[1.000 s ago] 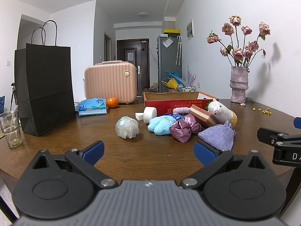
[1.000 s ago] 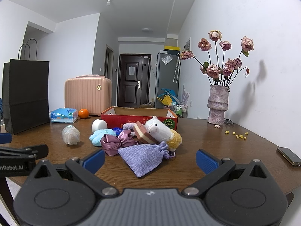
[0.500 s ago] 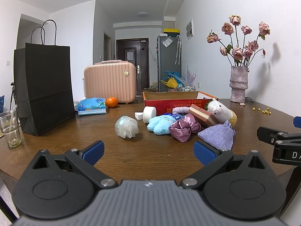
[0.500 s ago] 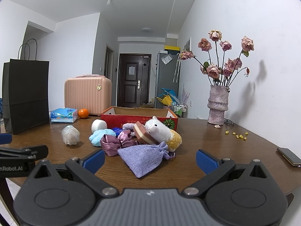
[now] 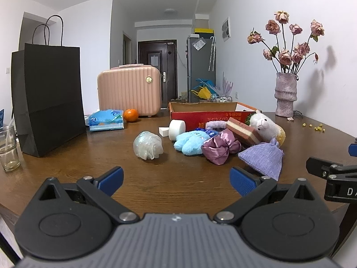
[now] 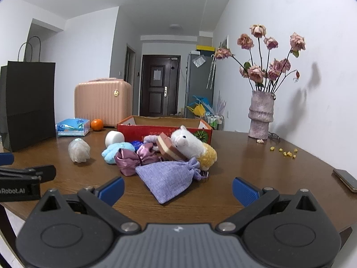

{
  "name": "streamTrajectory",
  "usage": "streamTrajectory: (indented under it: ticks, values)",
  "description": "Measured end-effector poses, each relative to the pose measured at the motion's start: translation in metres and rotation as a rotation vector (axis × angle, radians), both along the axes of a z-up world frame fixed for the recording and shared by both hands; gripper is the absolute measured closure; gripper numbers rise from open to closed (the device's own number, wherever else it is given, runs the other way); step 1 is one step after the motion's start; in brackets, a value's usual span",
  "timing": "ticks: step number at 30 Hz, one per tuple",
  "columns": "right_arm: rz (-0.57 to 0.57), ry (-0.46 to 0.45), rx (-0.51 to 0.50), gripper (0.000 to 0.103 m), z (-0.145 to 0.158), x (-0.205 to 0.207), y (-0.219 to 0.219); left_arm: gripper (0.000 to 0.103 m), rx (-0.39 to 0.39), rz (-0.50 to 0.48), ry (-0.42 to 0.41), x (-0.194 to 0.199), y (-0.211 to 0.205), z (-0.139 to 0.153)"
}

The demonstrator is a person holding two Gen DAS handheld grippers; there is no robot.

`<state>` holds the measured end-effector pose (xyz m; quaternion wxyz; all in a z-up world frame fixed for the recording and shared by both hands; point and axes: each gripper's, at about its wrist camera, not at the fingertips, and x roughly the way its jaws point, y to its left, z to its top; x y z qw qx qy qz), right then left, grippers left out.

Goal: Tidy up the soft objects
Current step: 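Reach the right gripper to the purple sachet and close on it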

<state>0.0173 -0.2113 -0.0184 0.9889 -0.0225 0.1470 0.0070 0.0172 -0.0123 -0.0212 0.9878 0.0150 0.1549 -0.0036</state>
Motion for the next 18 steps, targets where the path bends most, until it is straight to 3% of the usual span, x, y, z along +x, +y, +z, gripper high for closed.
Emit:
streamTrajectory:
  ticks: [18]
  values:
    - [0.005, 0.087, -0.011, 0.000, -0.015, 0.067, -0.004, 0.000, 0.001, 0.032, 0.072, 0.058, 0.007, -0.004]
